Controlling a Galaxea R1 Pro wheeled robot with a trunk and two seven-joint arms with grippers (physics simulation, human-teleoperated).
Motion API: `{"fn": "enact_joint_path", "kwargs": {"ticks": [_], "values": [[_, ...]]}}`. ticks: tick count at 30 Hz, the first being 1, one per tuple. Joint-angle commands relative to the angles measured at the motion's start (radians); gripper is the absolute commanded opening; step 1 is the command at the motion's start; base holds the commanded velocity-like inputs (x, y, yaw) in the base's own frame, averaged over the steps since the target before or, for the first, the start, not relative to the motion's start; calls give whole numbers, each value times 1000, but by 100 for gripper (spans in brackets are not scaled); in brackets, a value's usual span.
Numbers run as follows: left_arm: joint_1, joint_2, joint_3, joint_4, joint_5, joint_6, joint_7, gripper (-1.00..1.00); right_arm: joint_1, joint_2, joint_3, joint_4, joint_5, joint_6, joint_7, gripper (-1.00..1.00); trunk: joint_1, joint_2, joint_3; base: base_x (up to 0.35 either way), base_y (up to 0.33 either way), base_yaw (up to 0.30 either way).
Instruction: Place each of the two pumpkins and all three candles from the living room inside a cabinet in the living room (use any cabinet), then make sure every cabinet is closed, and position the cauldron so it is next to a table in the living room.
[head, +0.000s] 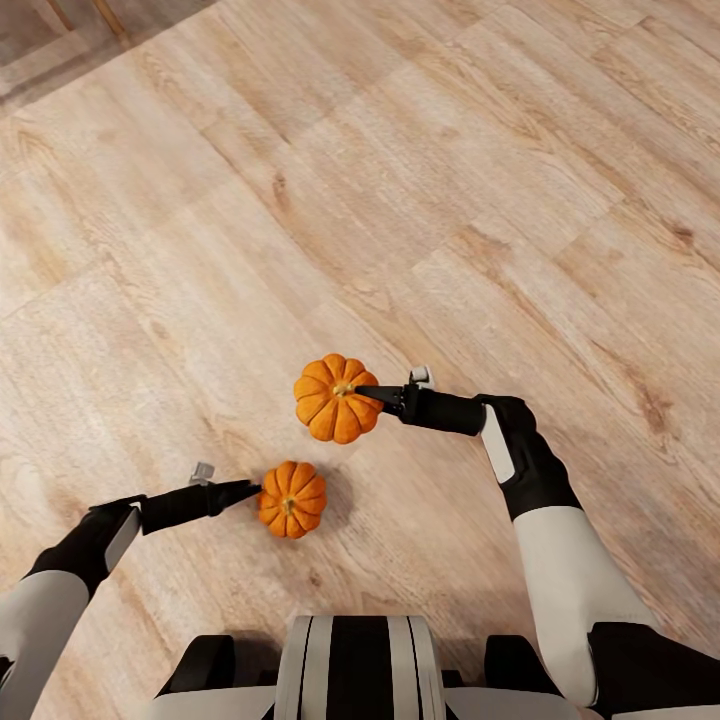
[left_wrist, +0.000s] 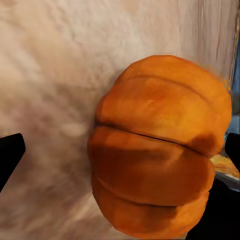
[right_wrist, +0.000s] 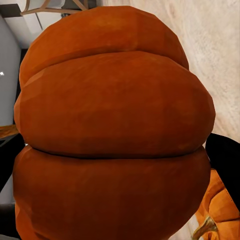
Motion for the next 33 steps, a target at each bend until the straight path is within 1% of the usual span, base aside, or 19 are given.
{"fn": "enact_joint_path", "kwargs": {"ticks": [1,3,5,9,12,25,27,30,33], "values": [[0,0,-1,0,-1,0,-4,100,0,0,0,0,-3,3,3,-100,0,0,0,0,0,0],[0,1,-2,0,-1,0,-8,100,0,0,0,1,-3,3,3,-100,0,0,0,0,0,0],[0,1,-10,-1,0,0,-17,100,0,1,0,0,-3,3,3,-100,0,0,0,0,0,0],[0,0,-43,-3,-2,3,-20,100,0,0,0,1,-3,3,1,-100,0,0,0,0,0,0],[0,-1,-52,-4,-3,7,-16,100,0,0,0,1,-3,3,1,-100,0,0,0,0,0,0],[0,-6,-56,0,-4,13,-11,100,1,-1,0,0,-2,3,1,-100,0,0,0,0,0,0],[0,-8,-56,2,-3,14,-1,100,1,-1,0,-1,-2,3,1,-100,0,0,0,0,0,0],[0,-12,-56,2,-3,29,49,100,2,-1,0,1,-2,3,1,-100,0,0,0,0,0,0],[0,-13,-56,2,-3,35,60,100,2,-1,0,1,-3,3,1,-100,0,0,0,0,0,0]]}}
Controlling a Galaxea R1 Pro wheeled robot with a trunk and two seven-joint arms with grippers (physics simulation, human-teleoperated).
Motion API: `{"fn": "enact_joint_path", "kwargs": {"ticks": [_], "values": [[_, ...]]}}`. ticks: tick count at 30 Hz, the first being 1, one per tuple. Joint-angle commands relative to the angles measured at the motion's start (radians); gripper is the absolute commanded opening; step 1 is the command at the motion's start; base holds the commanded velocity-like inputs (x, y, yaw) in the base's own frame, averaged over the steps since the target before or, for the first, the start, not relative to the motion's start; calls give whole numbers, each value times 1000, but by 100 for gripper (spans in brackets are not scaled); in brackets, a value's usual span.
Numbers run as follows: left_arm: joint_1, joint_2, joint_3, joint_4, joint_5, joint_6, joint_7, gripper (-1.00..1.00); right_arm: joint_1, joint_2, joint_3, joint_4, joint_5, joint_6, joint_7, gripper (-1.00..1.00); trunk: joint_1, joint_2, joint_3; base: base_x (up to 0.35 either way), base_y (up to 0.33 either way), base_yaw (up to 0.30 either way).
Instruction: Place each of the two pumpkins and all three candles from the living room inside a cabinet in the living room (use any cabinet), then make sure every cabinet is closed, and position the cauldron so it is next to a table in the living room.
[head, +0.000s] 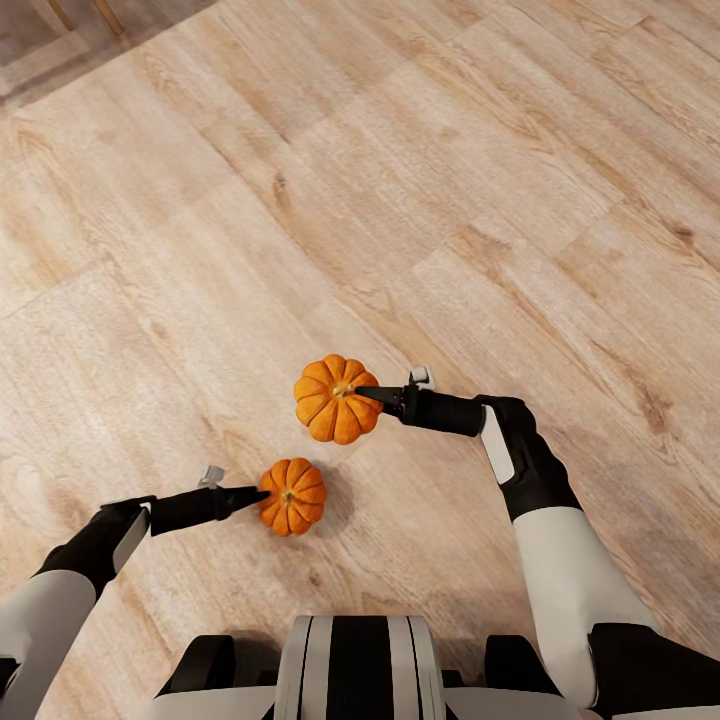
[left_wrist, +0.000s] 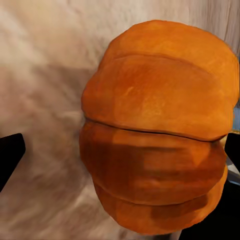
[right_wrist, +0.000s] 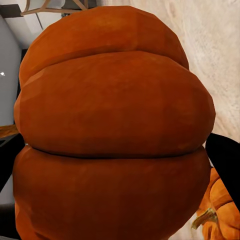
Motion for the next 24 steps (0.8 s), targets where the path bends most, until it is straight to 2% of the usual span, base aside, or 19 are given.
{"fn": "enact_joint_path", "kwargs": {"ticks": [1,9,21,24], "values": [[1,0,-4,2,-9,-5,23,100,0,0,0,0,-1,1,0,-100,0,0,0,0,0,0],[1,-1,-3,-1,-9,37,43,100,1,1,0,0,-1,1,0,-100,0,0,0,0,0,0],[1,-11,-3,-41,-5,37,36,100,2,0,0,0,-1,1,0,-100,0,0,0,0,0,0],[1,-11,-15,-59,-5,37,35,100,2,0,0,1,-1,1,0,-100,0,0,0,0,0,0]]}}
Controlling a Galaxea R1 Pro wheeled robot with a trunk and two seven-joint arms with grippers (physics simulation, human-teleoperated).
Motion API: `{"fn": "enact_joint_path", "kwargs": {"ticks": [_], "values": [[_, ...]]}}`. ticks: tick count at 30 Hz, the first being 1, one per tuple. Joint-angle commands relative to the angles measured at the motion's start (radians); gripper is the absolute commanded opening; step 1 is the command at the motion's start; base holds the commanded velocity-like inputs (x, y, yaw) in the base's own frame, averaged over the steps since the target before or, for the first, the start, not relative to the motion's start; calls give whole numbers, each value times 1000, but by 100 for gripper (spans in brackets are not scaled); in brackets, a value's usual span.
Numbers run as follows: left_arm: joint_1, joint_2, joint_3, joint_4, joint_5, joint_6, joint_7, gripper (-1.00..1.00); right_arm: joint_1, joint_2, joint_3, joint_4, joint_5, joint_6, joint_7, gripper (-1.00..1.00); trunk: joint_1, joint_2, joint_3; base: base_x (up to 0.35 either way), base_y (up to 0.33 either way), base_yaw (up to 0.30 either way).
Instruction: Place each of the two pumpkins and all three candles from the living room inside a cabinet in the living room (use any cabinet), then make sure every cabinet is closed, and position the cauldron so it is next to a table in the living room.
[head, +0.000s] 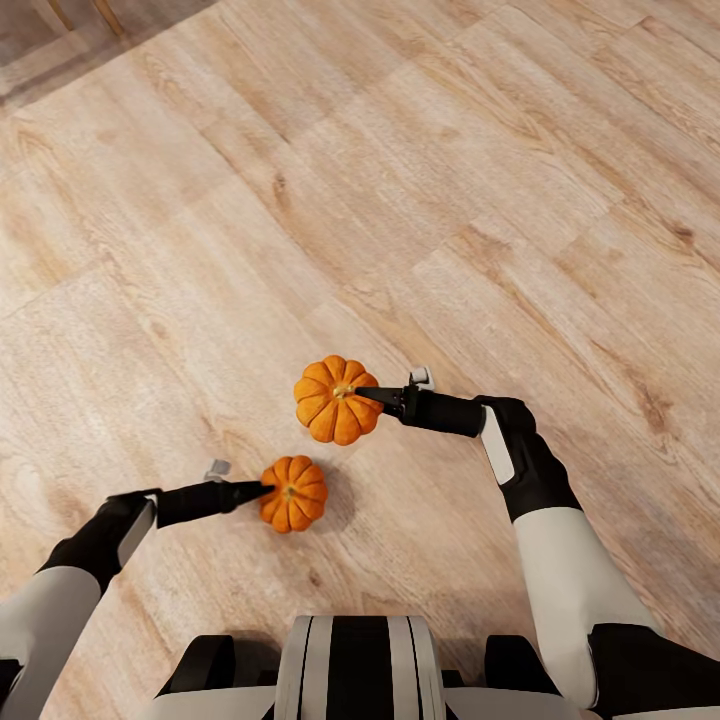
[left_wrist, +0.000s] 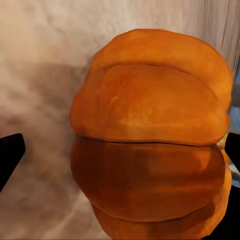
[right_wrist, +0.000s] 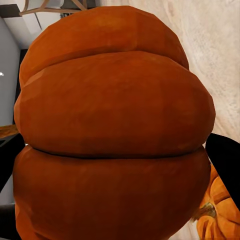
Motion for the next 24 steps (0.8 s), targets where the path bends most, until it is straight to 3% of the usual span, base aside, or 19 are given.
{"fn": "enact_joint_path", "kwargs": {"ticks": [1,7,12,24], "values": [[0,1,-7,-1,-10,-8,11,100,0,0,-1,1,-3,3,3,-100,0,0,0,0,0,0],[0,1,-15,-3,-9,3,13,100,0,0,-2,1,-3,3,3,-100,0,0,0,0,0,0],[0,0,-15,-4,-10,71,17,100,0,0,-2,2,-3,3,3,-100,0,0,0,0,0,0],[0,0,-11,-3,-8,83,20,100,0,0,0,3,-2,3,0,-100,0,0,0,0,0,0]]}}
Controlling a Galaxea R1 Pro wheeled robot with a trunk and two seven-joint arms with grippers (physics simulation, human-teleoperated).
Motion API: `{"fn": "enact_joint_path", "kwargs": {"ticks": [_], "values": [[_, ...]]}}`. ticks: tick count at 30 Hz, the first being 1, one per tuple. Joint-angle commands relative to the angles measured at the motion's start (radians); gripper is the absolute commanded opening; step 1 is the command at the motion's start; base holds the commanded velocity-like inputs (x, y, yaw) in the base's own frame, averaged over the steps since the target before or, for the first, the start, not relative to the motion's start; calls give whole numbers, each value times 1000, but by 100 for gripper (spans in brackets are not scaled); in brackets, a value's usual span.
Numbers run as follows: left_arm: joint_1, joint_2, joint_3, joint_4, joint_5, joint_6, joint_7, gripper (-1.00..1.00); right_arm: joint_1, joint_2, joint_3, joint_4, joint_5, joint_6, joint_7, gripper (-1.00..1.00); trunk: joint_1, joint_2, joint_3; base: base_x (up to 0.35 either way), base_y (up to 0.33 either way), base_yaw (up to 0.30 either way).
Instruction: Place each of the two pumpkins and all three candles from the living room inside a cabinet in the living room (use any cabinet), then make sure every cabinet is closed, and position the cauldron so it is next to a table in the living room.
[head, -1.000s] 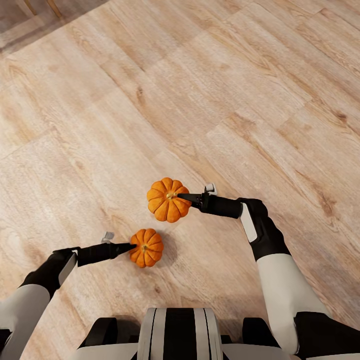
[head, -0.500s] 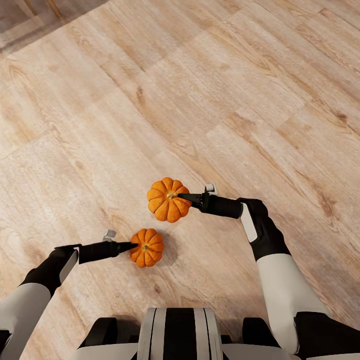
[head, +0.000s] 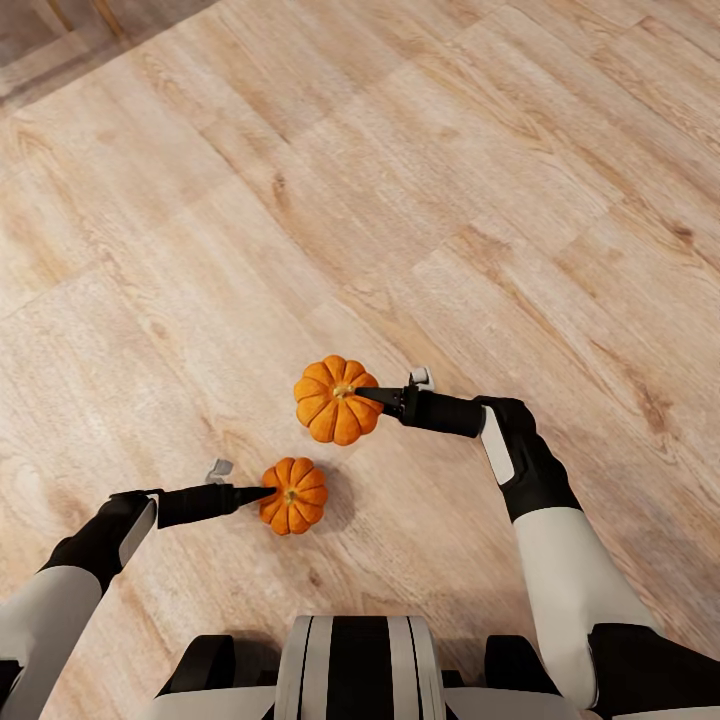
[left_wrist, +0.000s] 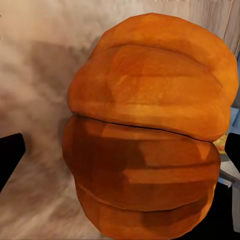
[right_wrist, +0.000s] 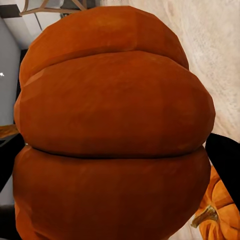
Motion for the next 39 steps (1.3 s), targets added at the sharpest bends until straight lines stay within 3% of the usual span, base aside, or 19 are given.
{"fn": "enact_joint_path", "kwargs": {"ticks": [1,21,39], "values": [[0,0,1,2,-12,-10,14,100,0,0,0,0,-2,1,0,-100,0,0,0,0,0,-38],[0,-6,2,5,-11,-9,16,100,0,0,0,0,-3,1,0,-100,0,0,11,0,0,-100],[0,-7,0,8,-12,-9,16,100,0,1,2,0,-1,0,0,-100,0,0,13,0,0,-14]]}}
